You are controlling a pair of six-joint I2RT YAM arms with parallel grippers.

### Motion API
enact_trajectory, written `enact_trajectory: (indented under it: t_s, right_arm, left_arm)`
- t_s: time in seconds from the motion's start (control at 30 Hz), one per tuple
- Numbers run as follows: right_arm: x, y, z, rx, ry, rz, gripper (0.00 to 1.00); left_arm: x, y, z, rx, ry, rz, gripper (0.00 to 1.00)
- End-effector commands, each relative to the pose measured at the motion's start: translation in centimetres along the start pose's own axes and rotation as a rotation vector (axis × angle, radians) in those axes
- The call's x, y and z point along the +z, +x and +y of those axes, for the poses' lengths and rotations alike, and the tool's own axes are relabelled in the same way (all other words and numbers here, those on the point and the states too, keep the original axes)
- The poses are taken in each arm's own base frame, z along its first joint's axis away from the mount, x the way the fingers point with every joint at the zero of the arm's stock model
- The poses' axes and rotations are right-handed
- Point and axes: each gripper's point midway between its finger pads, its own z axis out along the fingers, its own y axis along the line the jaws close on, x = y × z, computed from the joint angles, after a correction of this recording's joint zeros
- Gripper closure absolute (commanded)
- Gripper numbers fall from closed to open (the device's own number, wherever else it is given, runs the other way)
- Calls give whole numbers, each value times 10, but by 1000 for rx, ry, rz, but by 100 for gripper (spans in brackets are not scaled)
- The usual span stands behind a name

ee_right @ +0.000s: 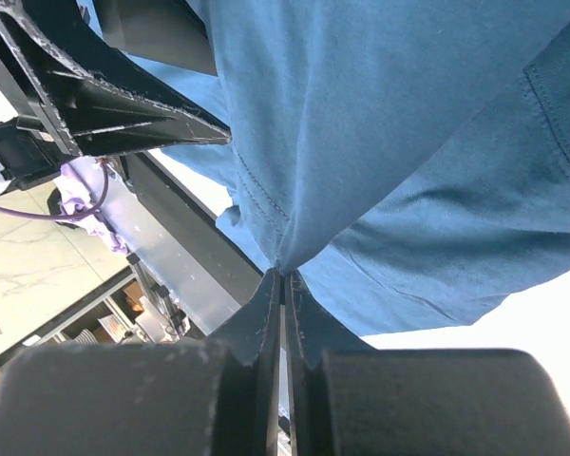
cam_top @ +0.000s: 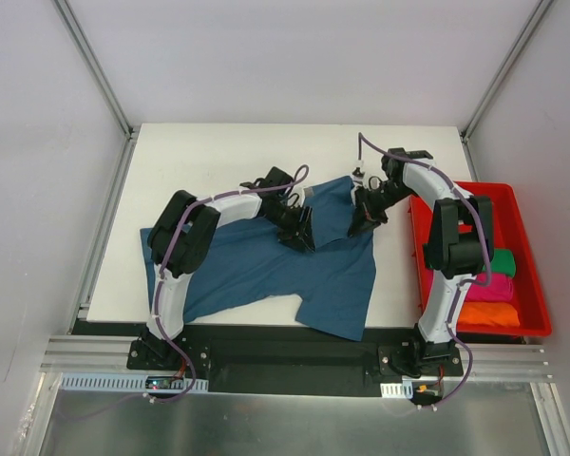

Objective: Roll the t-shirts
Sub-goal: Fold the T-shirt at the center of the board.

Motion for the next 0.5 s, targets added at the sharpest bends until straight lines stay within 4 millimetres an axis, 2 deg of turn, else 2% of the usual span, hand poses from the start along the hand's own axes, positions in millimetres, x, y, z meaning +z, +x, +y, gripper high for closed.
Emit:
enact_trajectory:
  t_s: [0.0, 0.17, 0.27, 0.3, 0.37, 0.4, 0.47]
  right_arm:
    - [-13, 1, 19, -18, -46, -31, 99]
    - [-13, 1, 18, -16, -42, -29, 99]
    - [-12, 2, 17, -17, -37, -27, 99]
    - [-12, 1, 17, -16, -37, -27, 99]
    - [-11, 0, 16, -18, -34, -27, 99]
    - [-12, -1, 16, -20, -31, -30, 99]
    - [-12, -2, 14, -23, -21, -29, 99]
  left_arm:
    - [7, -7, -2, -59, 10, -8, 53]
    - [9, -11, 3, -95, 20, -14, 60]
    - [8, -12, 6, -102, 13, -20, 71]
    - [7, -12, 7, -104, 14, -21, 79]
    - [5, -15, 5, -96, 17, -30, 85]
    - [4, -15, 5, -94, 19, -33, 95]
    - [-6, -19, -1, -76, 36, -48, 100]
